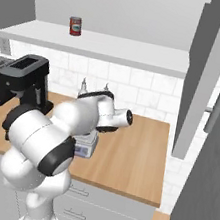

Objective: Pick the canned food and place it on the digital scale for weighing, and close the cabinet.

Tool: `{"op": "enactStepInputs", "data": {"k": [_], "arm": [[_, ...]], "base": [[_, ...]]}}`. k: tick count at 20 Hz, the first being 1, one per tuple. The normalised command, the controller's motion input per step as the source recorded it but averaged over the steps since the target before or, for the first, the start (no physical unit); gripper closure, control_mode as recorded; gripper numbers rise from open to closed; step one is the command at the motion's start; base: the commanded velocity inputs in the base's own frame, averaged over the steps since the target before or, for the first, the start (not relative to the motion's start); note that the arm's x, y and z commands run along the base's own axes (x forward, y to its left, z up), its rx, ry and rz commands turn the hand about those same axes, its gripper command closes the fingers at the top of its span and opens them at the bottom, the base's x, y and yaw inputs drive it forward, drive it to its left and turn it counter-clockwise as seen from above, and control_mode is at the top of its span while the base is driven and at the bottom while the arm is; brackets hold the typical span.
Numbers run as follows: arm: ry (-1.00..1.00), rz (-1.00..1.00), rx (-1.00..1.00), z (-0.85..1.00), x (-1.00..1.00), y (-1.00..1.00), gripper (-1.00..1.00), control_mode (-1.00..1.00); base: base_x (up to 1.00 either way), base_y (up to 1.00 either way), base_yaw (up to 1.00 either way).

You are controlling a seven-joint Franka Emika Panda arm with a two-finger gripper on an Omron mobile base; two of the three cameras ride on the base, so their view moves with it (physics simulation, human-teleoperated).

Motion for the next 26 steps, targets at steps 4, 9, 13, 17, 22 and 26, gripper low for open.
{"op": "enactStepInputs", "data": {"k": [4,9,13,17,22,26], "arm": [[-0.13,0.01,-0.01,-0.46,0.08,0.01,1.00,-1.00],[0.01,0.00,-0.01,-0.43,-0.04,0.05,1.00,-1.00],[-0.01,0.00,-0.01,-0.20,-0.36,0.12,1.00,-1.00],[0.00,0.00,0.00,-0.12,-0.25,0.27,1.00,-1.00],[0.00,0.00,-0.01,-0.29,0.00,0.16,-1.00,-1.00],[-0.03,0.00,0.00,-0.08,-0.17,0.01,-1.00,-1.00]], "base": [[0.00,0.00,0.00],[0.00,0.00,0.00],[0.00,0.00,0.00],[0.00,0.00,0.00],[0.00,0.00,0.00],[0.00,0.00,0.00]]}}
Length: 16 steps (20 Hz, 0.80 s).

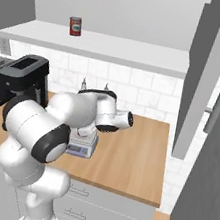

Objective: Pick the canned food and place it on the digital scale for weighing, and close the cabinet.

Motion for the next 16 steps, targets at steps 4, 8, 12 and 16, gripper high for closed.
{"op": "enactStepInputs", "data": {"k": [4,8,12,16], "arm": [[-0.10,0.00,0.00,0.00,-0.23,0.01,-1.00,-1.00],[-0.12,0.00,0.00,0.00,-0.04,0.00,-1.00,-1.00],[-0.18,0.00,0.00,0.02,0.00,0.00,-1.00,-1.00],[-0.30,0.00,0.01,0.14,-0.21,0.00,-1.00,-1.00]], "base": [[0.00,0.00,0.00],[0.00,0.00,0.00],[0.00,0.00,0.00],[0.00,0.00,0.00]]}}
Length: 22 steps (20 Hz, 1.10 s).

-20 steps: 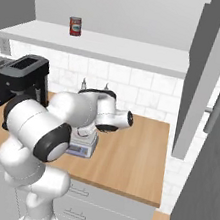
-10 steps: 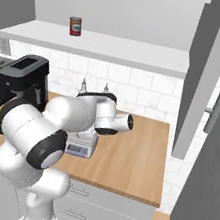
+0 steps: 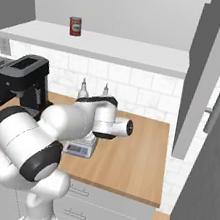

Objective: Pick the canned food and place it on the digital scale for weighing, and close the cabinet.

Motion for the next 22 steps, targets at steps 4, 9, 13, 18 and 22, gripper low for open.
{"op": "enactStepInputs", "data": {"k": [4,9,13,18,22], "arm": [[-0.29,0.00,0.02,0.16,-0.13,0.00,-1.00,-1.00],[-0.48,-0.13,0.12,0.64,-0.85,-0.05,-1.00,-1.00],[-0.51,-0.19,0.22,0.78,-0.87,-0.26,-1.00,-1.00],[-0.48,-0.18,0.22,0.84,-0.78,-0.46,-1.00,-1.00],[-0.38,-0.15,0.19,0.73,-0.66,-0.48,-1.00,-1.00]], "base": [[0.00,0.00,0.00],[0.00,0.00,0.00],[0.00,0.00,0.00],[0.00,0.00,0.00],[0.00,0.00,0.00]]}}
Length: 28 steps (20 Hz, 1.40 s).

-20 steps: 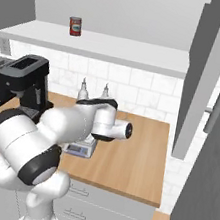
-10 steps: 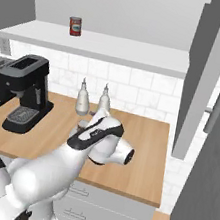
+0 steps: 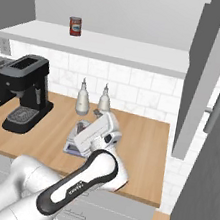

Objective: Pick the canned food and place it on the digital scale for weighing, and close the cabinet.

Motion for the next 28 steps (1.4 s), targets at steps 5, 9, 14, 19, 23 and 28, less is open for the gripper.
{"op": "enactStepInputs", "data": {"k": [5,9,14,19,23,28], "arm": [[-0.22,-0.02,0.17,0.53,-0.50,-0.50,-1.00,-1.00],[-0.16,-0.03,0.21,0.47,-0.41,-0.77,-1.00,-1.00],[-0.07,-0.02,0.19,0.42,-0.32,-0.97,-1.00,-1.00],[-0.02,-0.08,0.13,0.41,-0.15,-0.84,-1.00,-1.00],[0.00,-0.09,0.09,0.08,-0.01,-0.83,-1.00,-1.00],[-0.01,-0.16,0.01,-0.31,-0.02,-0.64,-1.00,-1.00]], "base": [[0.00,0.00,0.00],[0.00,0.00,0.00],[0.00,0.00,0.00],[0.00,0.00,0.00],[0.00,0.00,0.00],[0.00,0.00,0.00]]}}
